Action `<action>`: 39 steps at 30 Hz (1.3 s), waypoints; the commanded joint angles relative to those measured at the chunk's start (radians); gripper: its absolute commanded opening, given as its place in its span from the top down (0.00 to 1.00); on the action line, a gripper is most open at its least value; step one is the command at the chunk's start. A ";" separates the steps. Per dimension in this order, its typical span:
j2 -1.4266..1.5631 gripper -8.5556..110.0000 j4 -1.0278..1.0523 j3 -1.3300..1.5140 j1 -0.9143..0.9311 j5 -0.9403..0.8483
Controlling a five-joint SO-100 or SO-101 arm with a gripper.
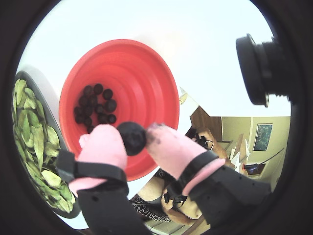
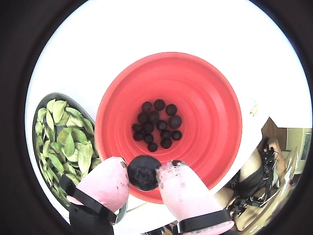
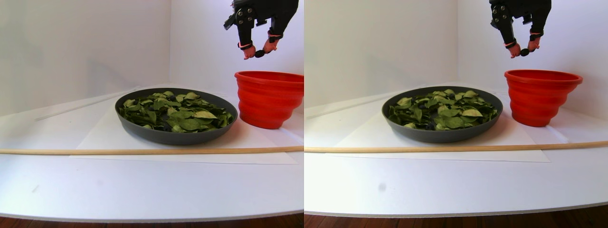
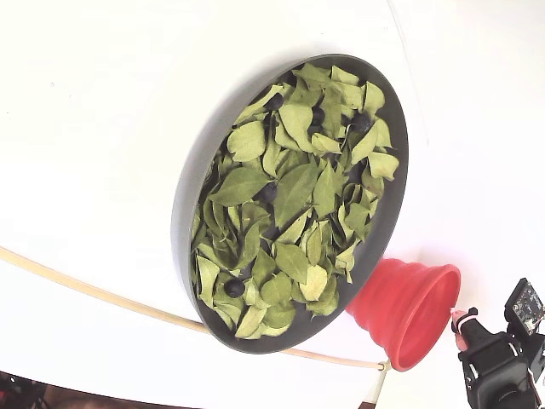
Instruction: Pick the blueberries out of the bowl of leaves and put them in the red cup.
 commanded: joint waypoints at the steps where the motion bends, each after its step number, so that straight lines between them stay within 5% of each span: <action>1: 0.112 0.84 0.005 -0.009 0.060 -0.009; 39: 0.291 0.80 0.117 0.071 -0.055 -0.018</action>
